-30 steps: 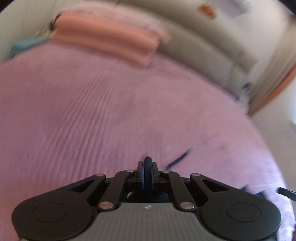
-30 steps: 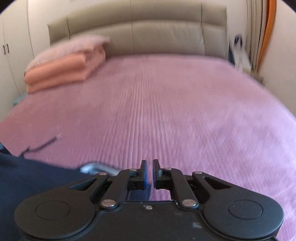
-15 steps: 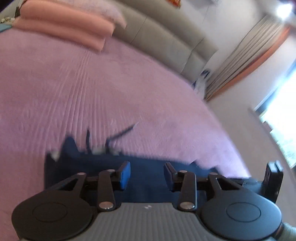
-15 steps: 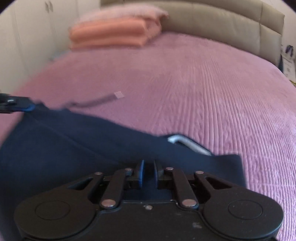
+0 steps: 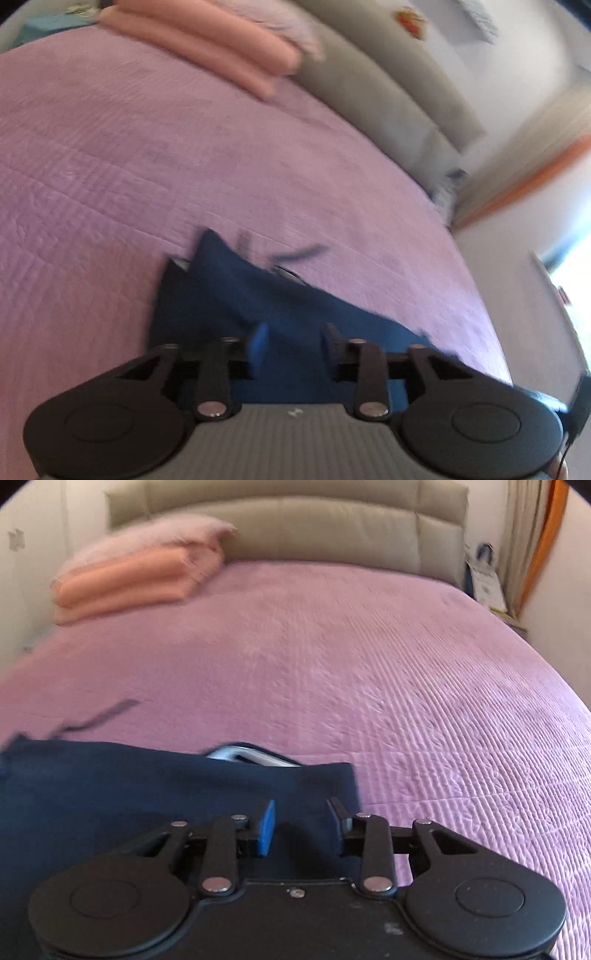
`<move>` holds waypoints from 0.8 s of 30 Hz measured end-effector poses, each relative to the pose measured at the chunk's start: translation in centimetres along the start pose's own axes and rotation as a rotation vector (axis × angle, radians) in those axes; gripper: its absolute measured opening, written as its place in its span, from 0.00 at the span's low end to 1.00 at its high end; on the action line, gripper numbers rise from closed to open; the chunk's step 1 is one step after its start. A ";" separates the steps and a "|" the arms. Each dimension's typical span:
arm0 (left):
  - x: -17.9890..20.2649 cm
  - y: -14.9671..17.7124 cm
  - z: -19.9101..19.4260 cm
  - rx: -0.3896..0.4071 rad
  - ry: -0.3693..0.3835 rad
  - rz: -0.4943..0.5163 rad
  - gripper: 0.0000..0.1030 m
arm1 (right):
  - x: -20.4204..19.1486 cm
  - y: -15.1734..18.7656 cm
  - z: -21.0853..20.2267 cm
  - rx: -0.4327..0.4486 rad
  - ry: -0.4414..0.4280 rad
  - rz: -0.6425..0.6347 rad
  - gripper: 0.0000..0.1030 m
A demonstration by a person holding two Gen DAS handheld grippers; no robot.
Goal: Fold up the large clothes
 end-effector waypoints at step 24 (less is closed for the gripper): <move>-4.4 15.2 -13.8 -0.036 -0.244 -0.206 0.51 | -10.8 9.5 -10.8 -0.091 -0.224 -0.023 0.38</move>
Point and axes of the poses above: each gripper's, at about its wrist camera, not at the fingertips, and z roughly the way its jaws point, x to its right, y to its underside, the point moved 7 cm from there along z, roughly the way its jaws point, and after that the axes turned 4 degrees about -x, right-handed, at the moved point
